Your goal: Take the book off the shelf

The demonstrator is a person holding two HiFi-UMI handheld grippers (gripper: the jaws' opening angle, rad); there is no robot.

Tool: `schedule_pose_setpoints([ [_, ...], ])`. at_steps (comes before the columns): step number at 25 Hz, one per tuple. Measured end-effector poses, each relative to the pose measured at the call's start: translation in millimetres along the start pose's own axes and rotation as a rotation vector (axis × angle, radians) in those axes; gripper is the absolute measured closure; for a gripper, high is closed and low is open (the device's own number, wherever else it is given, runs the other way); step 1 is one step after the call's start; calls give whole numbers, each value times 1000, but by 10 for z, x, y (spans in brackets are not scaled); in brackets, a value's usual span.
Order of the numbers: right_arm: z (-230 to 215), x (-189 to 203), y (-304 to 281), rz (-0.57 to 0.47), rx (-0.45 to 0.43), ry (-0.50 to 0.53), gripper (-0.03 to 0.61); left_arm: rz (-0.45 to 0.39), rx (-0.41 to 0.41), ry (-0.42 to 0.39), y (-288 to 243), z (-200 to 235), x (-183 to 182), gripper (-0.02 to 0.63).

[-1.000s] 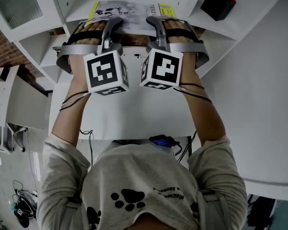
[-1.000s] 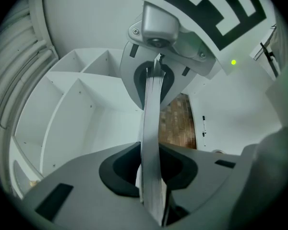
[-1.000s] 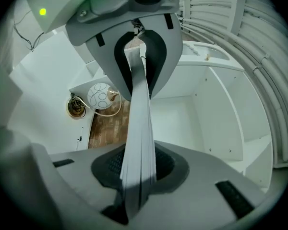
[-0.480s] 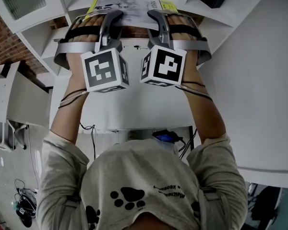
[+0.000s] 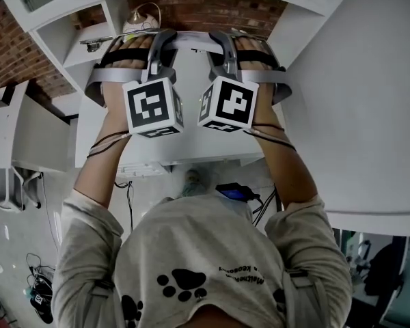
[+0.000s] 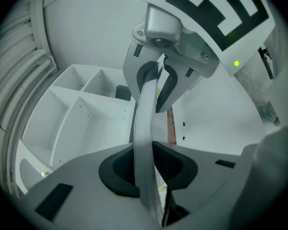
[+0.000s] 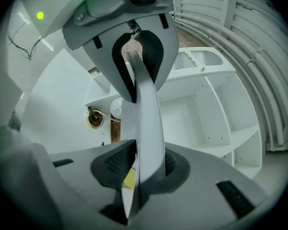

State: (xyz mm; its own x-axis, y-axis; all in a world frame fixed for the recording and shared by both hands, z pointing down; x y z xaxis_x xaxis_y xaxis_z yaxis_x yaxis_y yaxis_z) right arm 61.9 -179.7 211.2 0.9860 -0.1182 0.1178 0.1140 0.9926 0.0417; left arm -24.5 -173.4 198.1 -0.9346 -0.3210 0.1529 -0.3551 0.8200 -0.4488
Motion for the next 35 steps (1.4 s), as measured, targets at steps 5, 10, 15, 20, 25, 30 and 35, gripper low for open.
schedule_pose_setpoints([
  [5, 280, -62, 310, 32, -62, -10, 488, -18, 55, 7, 131, -378, 9, 528],
  [10, 549, -67, 558, 58, -104, -15, 486, -35, 106, 18, 187, -723, -7, 528],
  [15, 775, -70, 679, 64, -128, -25, 486, -36, 142, 37, 181, -976, 4, 528],
  [20, 900, 1, 750, 50, -126, -29, 486, -19, 134, 59, 156, -1134, -57, 529],
  [25, 1024, 56, 718, 33, -125, -36, 486, -4, 124, 77, 61, -1243, -58, 529],
  [30, 1174, 146, 719, 35, -127, -48, 486, 8, 105, 100, -59, -1404, -94, 528],
  [35, 1470, 215, 727, 26, -155, -52, 486, 14, 129, 113, -206, -1667, -72, 529],
])
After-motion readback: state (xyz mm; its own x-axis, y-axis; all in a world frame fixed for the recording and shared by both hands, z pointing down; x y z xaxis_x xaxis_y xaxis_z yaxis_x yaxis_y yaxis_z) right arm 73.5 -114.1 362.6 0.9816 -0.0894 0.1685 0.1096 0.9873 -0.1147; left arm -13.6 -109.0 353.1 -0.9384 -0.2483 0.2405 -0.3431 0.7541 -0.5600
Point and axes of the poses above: the fingertips, and each gripper's own axes: y backward along the fingers, z to its left, x out of its underside, the point moved 8 cm from there along y, backward along the fingers, and after that the axes turned 14 degrees about x, right-handed, at the moved point
